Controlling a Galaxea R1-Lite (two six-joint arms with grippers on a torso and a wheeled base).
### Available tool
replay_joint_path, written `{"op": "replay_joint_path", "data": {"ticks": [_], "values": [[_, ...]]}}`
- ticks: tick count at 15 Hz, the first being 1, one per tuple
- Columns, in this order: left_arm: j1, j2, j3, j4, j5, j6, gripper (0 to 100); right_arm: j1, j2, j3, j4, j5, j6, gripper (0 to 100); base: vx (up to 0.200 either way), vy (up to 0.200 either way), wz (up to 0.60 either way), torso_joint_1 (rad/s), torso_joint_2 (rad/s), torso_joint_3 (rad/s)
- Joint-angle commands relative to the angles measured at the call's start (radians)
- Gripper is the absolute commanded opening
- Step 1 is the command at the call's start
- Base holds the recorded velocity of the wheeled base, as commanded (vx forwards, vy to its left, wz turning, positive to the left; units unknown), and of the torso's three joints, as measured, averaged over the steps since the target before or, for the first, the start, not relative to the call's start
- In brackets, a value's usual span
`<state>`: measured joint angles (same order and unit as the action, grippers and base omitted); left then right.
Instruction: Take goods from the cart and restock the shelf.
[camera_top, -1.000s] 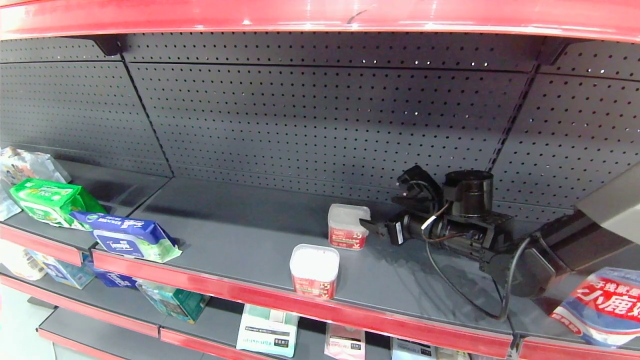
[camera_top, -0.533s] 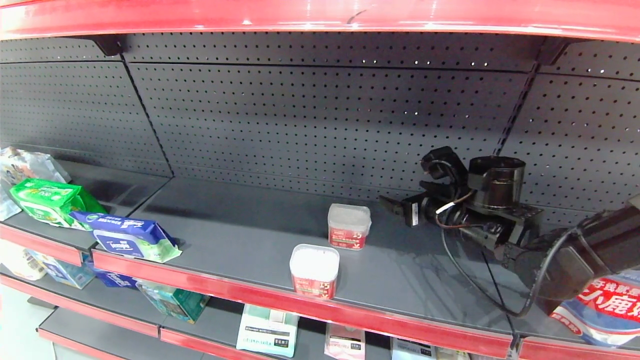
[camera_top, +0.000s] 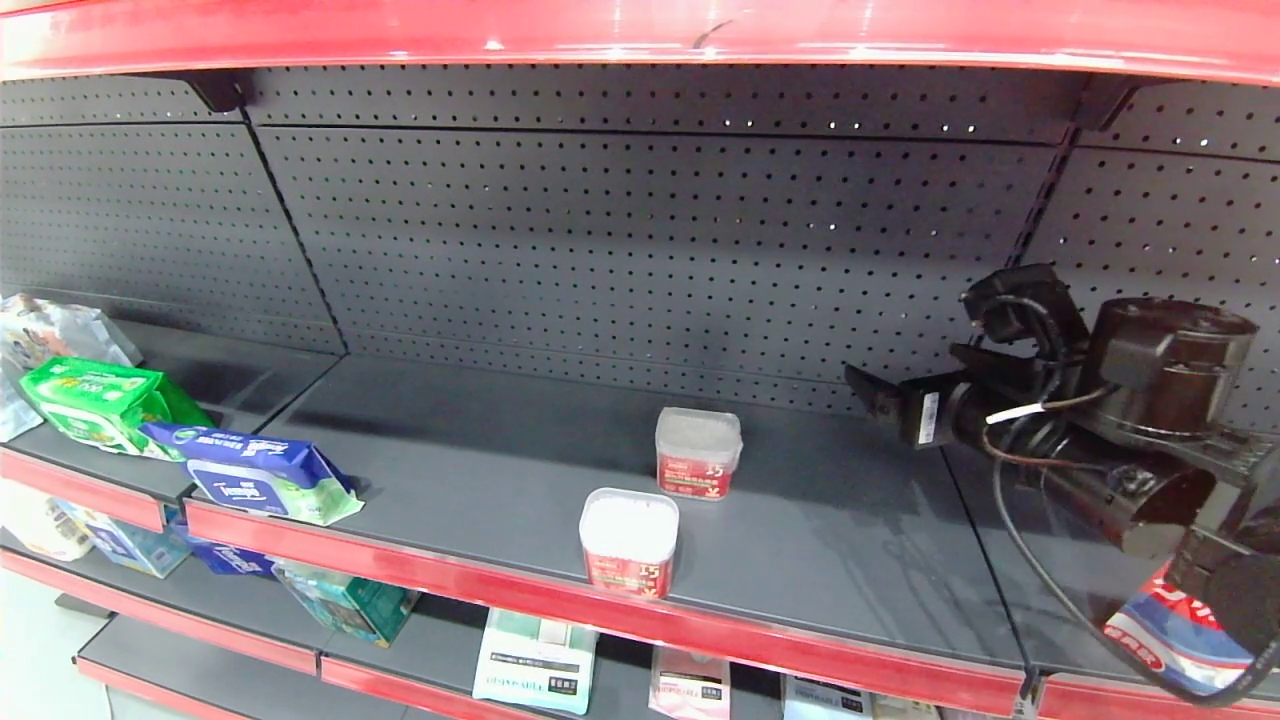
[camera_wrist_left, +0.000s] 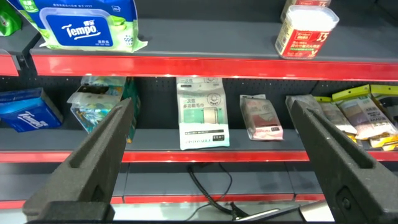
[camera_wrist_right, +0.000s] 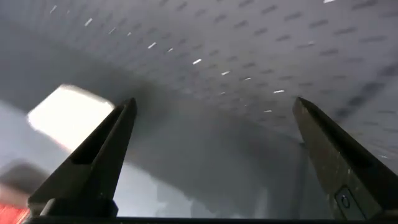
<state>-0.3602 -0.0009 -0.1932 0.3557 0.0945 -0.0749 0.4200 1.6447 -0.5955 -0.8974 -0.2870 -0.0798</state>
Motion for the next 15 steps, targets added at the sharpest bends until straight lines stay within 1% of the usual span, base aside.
{"op": "replay_joint_path", "data": {"ticks": [1,3,4,7,8,9,12,15], "values": [[0.0,0.001,0.0,0.0,0.001,0.0,100,-0.001,-0.1,0.048,0.0,-0.034,-0.003,100,0.0,0.0,0.0,0.0,0.0,0.0],[0.0,0.001,0.0,0.0,0.001,0.0,100,-0.013,-0.155,0.068,0.0,-0.047,-0.003,100,0.0,0.0,0.0,0.0,0.0,0.0],[0.0,0.001,0.0,0.0,-0.001,0.0,100,-0.046,-0.178,0.074,0.002,-0.06,-0.009,100,0.0,0.0,0.0,0.0,0.0,0.0],[-0.003,0.001,0.0,0.0,-0.001,0.0,100,-0.079,-0.284,0.135,0.009,-0.069,-0.035,100,0.0,0.0,0.0,0.0,0.0,0.0],[-0.003,0.001,0.0,0.0,-0.001,0.0,100,-0.104,-0.341,0.166,0.009,-0.069,-0.06,100,0.0,0.0,0.0,0.0,0.0,0.0],[-0.003,0.001,0.0,0.0,-0.001,0.0,100,-0.116,-0.358,0.168,0.009,-0.069,-0.064,100,0.0,0.0,0.0,0.0,0.0,0.0],[-0.011,0.009,-0.002,0.0,-0.001,0.001,100,-0.236,-0.47,0.16,0.011,-0.067,-0.147,100,0.0,0.0,0.0,0.0,0.0,0.0],[-0.013,0.019,0.0,0.0,-0.001,0.001,100,-0.356,-0.563,0.187,0.031,-0.063,-0.186,100,0.0,0.0,0.0,0.0,0.0,0.0]]}}
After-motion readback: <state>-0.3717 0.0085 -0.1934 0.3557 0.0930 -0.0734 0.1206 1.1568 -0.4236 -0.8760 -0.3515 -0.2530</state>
